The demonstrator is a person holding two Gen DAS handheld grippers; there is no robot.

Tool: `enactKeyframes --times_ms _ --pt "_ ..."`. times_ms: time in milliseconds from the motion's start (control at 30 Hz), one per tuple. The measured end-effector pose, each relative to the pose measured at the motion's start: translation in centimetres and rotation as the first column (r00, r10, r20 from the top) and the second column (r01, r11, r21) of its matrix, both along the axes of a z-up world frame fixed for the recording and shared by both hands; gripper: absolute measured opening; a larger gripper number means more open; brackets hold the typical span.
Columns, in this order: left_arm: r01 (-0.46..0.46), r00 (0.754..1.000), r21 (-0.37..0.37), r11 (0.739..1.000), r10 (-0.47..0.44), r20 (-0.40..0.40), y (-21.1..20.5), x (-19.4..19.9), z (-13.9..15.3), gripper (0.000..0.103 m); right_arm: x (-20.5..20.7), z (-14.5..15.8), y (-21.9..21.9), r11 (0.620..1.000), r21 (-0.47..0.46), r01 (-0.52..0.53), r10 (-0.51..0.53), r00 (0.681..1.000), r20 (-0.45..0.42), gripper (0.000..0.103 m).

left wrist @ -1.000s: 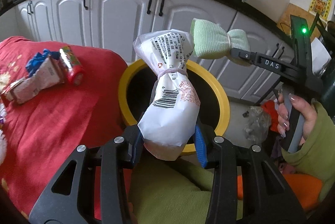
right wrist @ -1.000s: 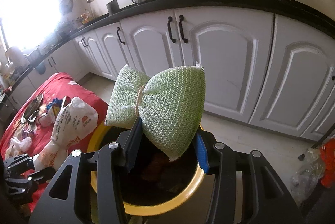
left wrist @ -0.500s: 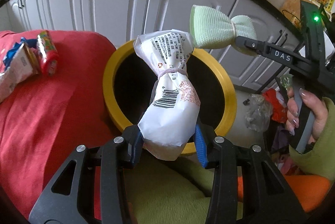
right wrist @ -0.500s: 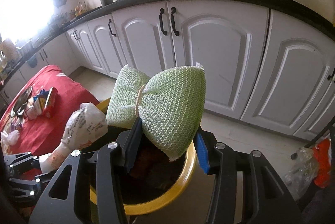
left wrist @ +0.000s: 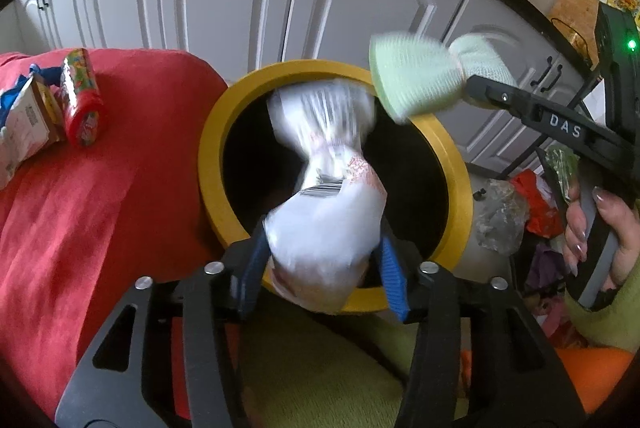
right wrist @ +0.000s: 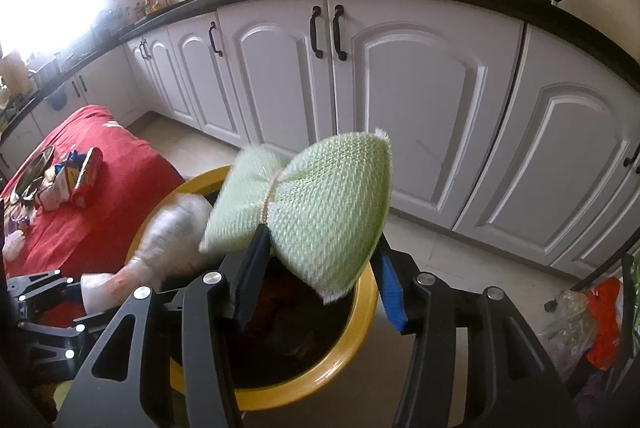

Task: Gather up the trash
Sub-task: 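Open both tools to drop the white bag and green pouch into the bin, then move both tools back to the table, left tool approaching the white tassel bundle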

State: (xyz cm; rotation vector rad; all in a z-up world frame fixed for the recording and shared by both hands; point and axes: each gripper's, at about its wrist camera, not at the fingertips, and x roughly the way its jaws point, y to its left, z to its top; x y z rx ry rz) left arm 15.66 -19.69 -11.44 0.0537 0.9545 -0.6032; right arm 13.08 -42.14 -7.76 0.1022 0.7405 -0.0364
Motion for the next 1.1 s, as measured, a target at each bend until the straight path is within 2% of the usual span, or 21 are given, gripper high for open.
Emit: enactKeyframes --times_ms 167,233,300,367,467,733,1100 --pt "-0.017 1.000 -0.011 1.000 0.017 0.008 0.4 0.1 0.1 0.054 0.0 0.0 -0.3 1.000 0.016 0.005 -0.005 1.000 0.003 0.056" --pt "-0.025 0.999 -0.011 1.000 0.025 0.023 0.6 -0.1 0.4 0.062 0.0 0.0 -0.3 1.000 0.021 0.007 -0.007 1.000 0.004 0.057" --pt "-0.033 0.999 -0.018 0.999 0.034 0.033 0.9 -0.1 0.8 0.074 0.0 0.1 -0.3 1.000 0.027 0.006 -0.006 1.000 0.005 0.058" --pt "-0.044 0.998 -0.029 0.999 0.045 0.041 1.2 -0.2 1.3 0.076 -0.1 0.2 -0.2 0.999 0.035 0.003 -0.003 1.000 0.011 0.061" --pt "-0.071 0.996 -0.043 0.997 0.073 0.056 1.8 -0.3 1.9 0.092 -0.3 0.6 -0.1 0.999 0.050 -0.009 0.007 1.000 0.027 0.068" --pt "-0.148 0.981 -0.085 0.985 0.157 0.112 4.0 -1.0 4.1 0.092 -1.2 2.5 1.4 0.994 0.085 -0.076 0.067 0.992 0.103 0.079" --pt "-0.227 0.950 -0.122 0.966 0.247 0.193 6.9 -2.6 6.7 0.092 -2.7 5.9 5.5 0.980 0.045 -0.196 0.184 0.962 0.200 0.087"
